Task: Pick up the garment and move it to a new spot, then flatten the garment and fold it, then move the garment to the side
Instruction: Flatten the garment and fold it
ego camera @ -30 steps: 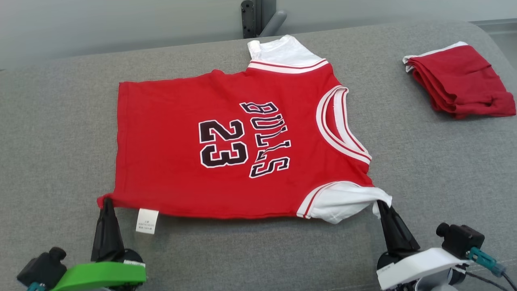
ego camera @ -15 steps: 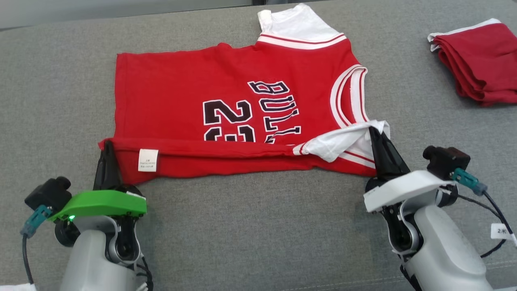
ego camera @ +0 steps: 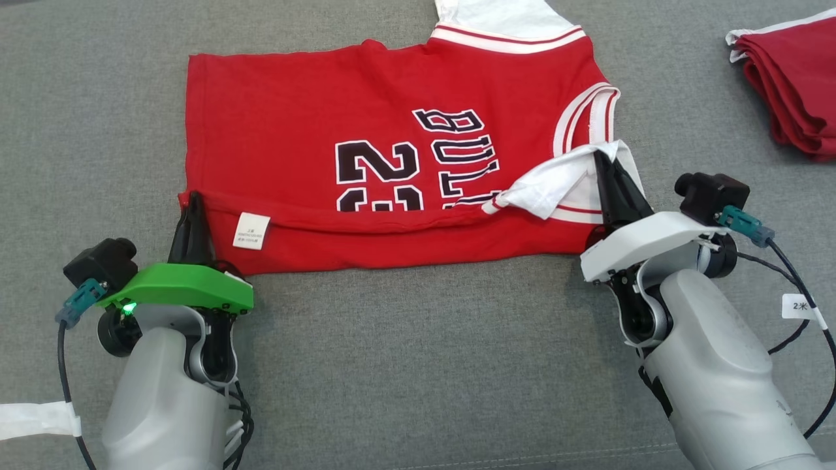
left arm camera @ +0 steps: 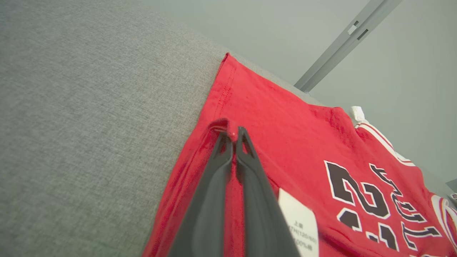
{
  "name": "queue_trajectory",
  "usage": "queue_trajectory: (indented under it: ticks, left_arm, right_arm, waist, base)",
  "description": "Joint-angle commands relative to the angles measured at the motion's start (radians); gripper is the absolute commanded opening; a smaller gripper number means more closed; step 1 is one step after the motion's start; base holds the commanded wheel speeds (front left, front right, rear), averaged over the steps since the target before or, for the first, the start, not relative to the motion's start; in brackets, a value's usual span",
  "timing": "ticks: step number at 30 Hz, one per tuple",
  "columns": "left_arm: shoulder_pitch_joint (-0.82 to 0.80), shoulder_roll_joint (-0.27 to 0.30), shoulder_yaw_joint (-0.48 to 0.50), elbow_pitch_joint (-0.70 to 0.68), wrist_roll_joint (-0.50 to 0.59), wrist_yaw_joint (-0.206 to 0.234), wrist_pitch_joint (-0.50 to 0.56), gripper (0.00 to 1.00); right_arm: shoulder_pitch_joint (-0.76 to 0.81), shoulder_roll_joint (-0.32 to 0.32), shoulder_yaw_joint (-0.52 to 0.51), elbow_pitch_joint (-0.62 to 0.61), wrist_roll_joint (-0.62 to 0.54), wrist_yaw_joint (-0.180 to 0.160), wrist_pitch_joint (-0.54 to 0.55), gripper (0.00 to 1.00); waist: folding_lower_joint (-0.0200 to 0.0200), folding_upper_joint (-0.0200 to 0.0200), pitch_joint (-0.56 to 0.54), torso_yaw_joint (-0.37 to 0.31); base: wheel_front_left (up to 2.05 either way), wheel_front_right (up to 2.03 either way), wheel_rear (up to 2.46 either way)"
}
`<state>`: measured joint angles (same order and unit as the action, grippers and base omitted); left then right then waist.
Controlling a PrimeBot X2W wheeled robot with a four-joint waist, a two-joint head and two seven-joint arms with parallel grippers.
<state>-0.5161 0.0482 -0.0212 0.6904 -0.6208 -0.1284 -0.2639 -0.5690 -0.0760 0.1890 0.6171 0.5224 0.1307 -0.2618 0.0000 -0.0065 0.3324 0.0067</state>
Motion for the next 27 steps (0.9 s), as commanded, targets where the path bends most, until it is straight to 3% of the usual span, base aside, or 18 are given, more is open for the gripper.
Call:
queue_trajectory:
  ticks: [1, 9, 10, 11, 12, 13, 14, 21, 27]
  left_arm:
    - [-0.023, 0.004, 0.003, 0.004, 0.005, -0.001, 0.000, 0.00]
    - [-0.054, 0.004, 0.005, 0.020, 0.014, -0.002, 0.000, 0.00]
    - [-0.058, 0.004, 0.006, 0.024, 0.017, -0.002, 0.000, 0.13]
    - [-0.060, 0.004, 0.006, 0.027, 0.019, -0.002, 0.000, 0.43]
    - [-0.062, 0.004, 0.006, 0.029, 0.020, -0.002, 0.000, 0.99]
    - [-0.062, 0.004, 0.005, 0.029, 0.020, -0.002, 0.000, 1.00]
    - [-0.062, 0.004, 0.006, 0.027, 0.020, -0.002, 0.000, 1.00]
    - [-0.016, 0.004, 0.001, -0.036, -0.002, -0.002, 0.000, 1.00]
    - [0.043, 0.005, -0.010, -0.103, -0.017, -0.003, 0.000, 1.00]
  right_arm:
    - [-0.021, -0.001, -0.009, 0.008, -0.011, 0.000, -0.004, 0.00]
    - [-0.078, 0.011, -0.018, 0.070, -0.030, 0.000, -0.004, 0.00]
    - [-0.085, 0.012, -0.018, 0.079, -0.029, 0.000, -0.004, 0.02]
    - [-0.089, 0.014, -0.020, 0.087, -0.027, 0.000, -0.004, 0.22]
    - [-0.093, 0.015, -0.021, 0.097, -0.022, 0.000, -0.004, 0.43]
    - [-0.098, 0.016, -0.020, 0.104, -0.020, 0.000, -0.004, 0.96]
    - [-0.105, 0.017, -0.020, 0.111, -0.018, 0.000, -0.004, 1.00]
    - [-0.174, 0.022, -0.024, 0.164, -0.012, 0.000, -0.004, 1.00]
    - [-0.192, 0.023, -0.046, 0.135, -0.028, 0.000, -0.004, 1.00]
  waist:
    - [0.0000, 0.0065, 0.004, 0.001]
    - [0.0000, 0.0065, 0.015, 0.002]
    - [0.0000, 0.0065, 0.015, 0.002]
    - [0.0000, 0.0065, 0.016, 0.002]
    - [0.0000, 0.0065, 0.016, 0.001]
    - [0.0000, 0.0065, 0.016, 0.001]
    - [0.0000, 0.0065, 0.017, 0.001]
    - [0.0000, 0.0065, 0.015, 0.010]
    - [0.0000, 0.0065, 0.000, 0.019]
  base:
    - [0.00, 0.00, 0.00]
    - [0.00, 0.00, 0.00]
    - [0.00, 0.00, 0.00]
    - [0.00, 0.00, 0.00]
    - [0.00, 0.00, 0.00]
    - [0.00, 0.00, 0.00]
    - [0.00, 0.00, 0.00]
    - [0.00, 0.00, 0.00]
    - [0.00, 0.00, 0.00]
